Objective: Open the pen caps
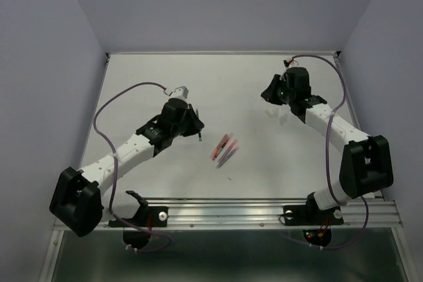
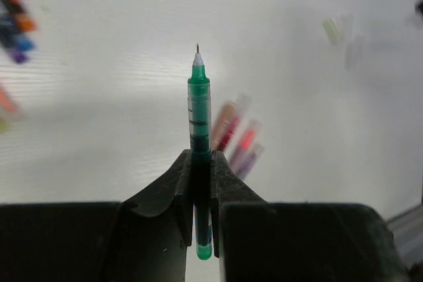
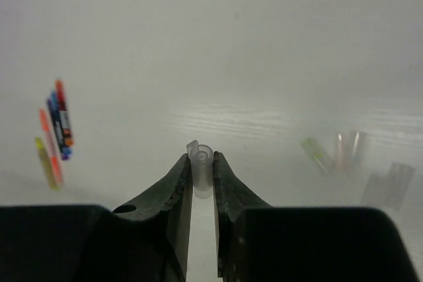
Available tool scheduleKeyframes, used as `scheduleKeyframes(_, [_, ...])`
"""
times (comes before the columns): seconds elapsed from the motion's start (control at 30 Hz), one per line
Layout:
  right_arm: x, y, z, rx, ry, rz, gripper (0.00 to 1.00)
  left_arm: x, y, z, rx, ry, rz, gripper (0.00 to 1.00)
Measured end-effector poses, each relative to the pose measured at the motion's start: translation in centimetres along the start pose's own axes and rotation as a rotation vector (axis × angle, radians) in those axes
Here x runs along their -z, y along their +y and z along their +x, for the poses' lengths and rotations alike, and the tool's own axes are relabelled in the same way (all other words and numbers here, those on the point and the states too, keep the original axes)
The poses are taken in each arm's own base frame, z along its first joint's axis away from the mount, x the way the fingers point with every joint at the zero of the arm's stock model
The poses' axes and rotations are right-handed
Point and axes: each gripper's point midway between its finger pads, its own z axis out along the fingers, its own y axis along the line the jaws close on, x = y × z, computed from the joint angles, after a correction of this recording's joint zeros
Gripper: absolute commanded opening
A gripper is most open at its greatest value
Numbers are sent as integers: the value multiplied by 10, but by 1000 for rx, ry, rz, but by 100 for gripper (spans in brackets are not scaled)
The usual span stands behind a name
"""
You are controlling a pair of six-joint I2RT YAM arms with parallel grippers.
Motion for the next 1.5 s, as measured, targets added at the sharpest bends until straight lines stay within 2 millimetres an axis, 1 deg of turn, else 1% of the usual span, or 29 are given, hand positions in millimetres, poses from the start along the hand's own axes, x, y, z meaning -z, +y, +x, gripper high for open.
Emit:
scheduleKeyframes(0.03, [-2, -10, 11, 7, 34, 43, 1, -1, 9, -7, 26, -15, -35, 0])
scheduleKeyframes(0.07, [-4, -22, 29, 19, 85, 97, 2, -2, 29, -19, 75, -41, -98, 0])
scheduleKeyframes(0.13, [-6, -40, 55, 45, 162, 174, 2, -1, 68, -32, 162, -67, -218, 0])
scheduleKeyframes(0.23, [-7, -60, 80, 79, 249, 246, 4, 2, 119, -37, 261, -76, -377, 0])
scheduleKeyframes(0.27, [-8, -64, 87, 95, 271, 262, 4, 3, 130, -35, 285, -69, -413, 0])
scheduleKeyframes(0.37, [-10, -74, 101, 121, 320, 292, 7, 5, 152, -28, 333, -44, -491, 0])
scheduleKeyframes(0.5, [-14, -89, 122, 158, 388, 348, 9, 6, 172, -24, 385, -33, -553, 0])
scheduleKeyframes(0.6, [-17, -97, 133, 185, 427, 380, 11, 4, 185, -20, 415, -23, -589, 0])
scheduleKeyframes(0.7, [-19, -101, 136, 198, 443, 399, 17, 1, 196, -15, 437, -7, -627, 0])
scheduleKeyframes(0.73, [-20, -102, 135, 201, 443, 403, 20, 0, 198, -13, 441, -3, -635, 0])
scheduleKeyframes(0.8, [-22, -103, 134, 208, 442, 408, 22, -2, 202, -9, 446, 9, -651, 0])
scheduleKeyframes(0.83, [-22, -104, 134, 211, 441, 413, 27, -3, 204, -7, 447, 13, -657, 0])
scheduleKeyframes(0.87, [-22, -105, 133, 212, 439, 418, 29, -4, 206, -6, 450, 19, -664, 0])
scheduleKeyframes(0.9, [-21, -106, 133, 217, 439, 421, 39, -4, 207, -5, 453, 23, -668, 2])
scheduleKeyframes(0.93, [-21, -106, 133, 215, 437, 425, 41, -5, 208, -4, 454, 26, -672, 3])
scheduleKeyframes(1.0, [-21, -107, 132, 217, 435, 429, 43, -6, 211, -1, 458, 34, -681, 6])
scheduleKeyframes(1.03, [-21, -107, 132, 216, 434, 430, 50, -7, 212, 1, 459, 39, -686, 7])
scheduleKeyframes(1.07, [-21, -107, 132, 217, 434, 430, 53, -7, 213, 2, 460, 44, -691, 9])
scheduleKeyframes(1.1, [-21, -107, 131, 216, 433, 430, 54, -8, 215, 4, 461, 49, -696, 12])
scheduleKeyframes(1.13, [-21, -106, 131, 218, 432, 429, 61, -9, 216, 5, 462, 51, -701, 14])
scheduleKeyframes(1.17, [-20, -104, 130, 218, 430, 425, 62, -9, 217, 6, 463, 54, -705, 18])
scheduleKeyframes(1.2, [-19, -101, 128, 220, 424, 420, 62, -10, 218, 7, 463, 56, -707, 25])
scheduleKeyframes(1.27, [-16, -96, 121, 219, 407, 408, 63, -12, 218, 7, 464, 56, -706, 31])
scheduleKeyframes(1.3, [-14, -91, 114, 219, 386, 395, 65, -13, 219, 6, 465, 53, -706, 38])
scheduleKeyframes(1.37, [-10, -82, 103, 221, 353, 376, 65, -14, 219, 5, 465, 48, -702, 43])
scheduleKeyframes(1.4, [-7, -78, 98, 220, 337, 365, 66, -15, 219, 5, 466, 46, -702, 48])
scheduleKeyframes(1.47, [-3, -70, 89, 219, 309, 345, 67, -16, 219, 3, 467, 39, -700, 52])
scheduleKeyframes(1.5, [0, -66, 83, 218, 293, 333, 68, -16, 219, 3, 469, 35, -698, 56])
